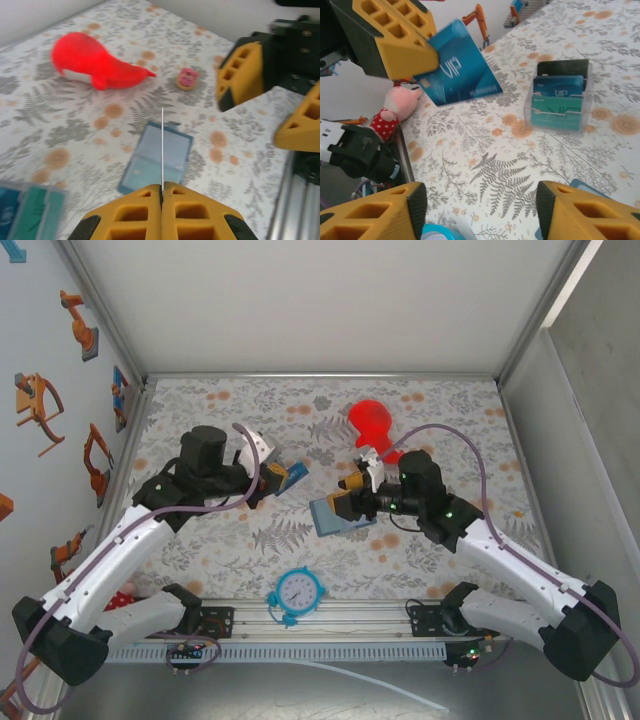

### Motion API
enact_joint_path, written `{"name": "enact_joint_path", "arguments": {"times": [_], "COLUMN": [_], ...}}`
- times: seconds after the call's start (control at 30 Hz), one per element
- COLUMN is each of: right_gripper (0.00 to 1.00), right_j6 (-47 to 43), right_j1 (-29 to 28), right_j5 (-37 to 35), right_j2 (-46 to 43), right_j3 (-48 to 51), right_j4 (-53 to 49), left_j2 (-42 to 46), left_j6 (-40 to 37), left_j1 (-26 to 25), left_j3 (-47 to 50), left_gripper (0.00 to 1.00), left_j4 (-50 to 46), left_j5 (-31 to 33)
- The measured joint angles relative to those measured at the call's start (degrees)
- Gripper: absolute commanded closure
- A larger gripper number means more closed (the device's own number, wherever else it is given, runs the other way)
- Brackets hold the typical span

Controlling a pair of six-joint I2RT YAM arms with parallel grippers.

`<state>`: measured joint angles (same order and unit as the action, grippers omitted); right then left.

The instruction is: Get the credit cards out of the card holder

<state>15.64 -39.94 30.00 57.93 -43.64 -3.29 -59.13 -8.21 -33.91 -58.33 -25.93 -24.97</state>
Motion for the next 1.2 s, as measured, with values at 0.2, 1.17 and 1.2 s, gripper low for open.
{"name": "enact_joint_path", "arguments": {"times": [0.2, 1.17, 1.2], "right_gripper": [0.34, 0.34, 0.35], "right_j6": [0.1, 2.6, 2.6], "right_j1": [0.0, 0.0, 0.0], "right_j5": [-5.6, -25.0, -25.4], "right_j2": [0.0, 1.0, 1.2], "right_j3": [0.0, -0.4, -0.7], "right_j4": [-1.4, -8.0, -8.3], "left_j2": [0.5, -13.7, -14.3], "left_j6": [-2.1, -19.9, -20.2], "left_j1": [3.2, 10.8, 11.1], "left_j3": [1.2, 6.6, 6.8], "left_gripper": [1.00, 1.00, 1.00], "left_j4": [0.8, 11.9, 12.2], "left_j5": [6.1, 8.6, 8.5]}}
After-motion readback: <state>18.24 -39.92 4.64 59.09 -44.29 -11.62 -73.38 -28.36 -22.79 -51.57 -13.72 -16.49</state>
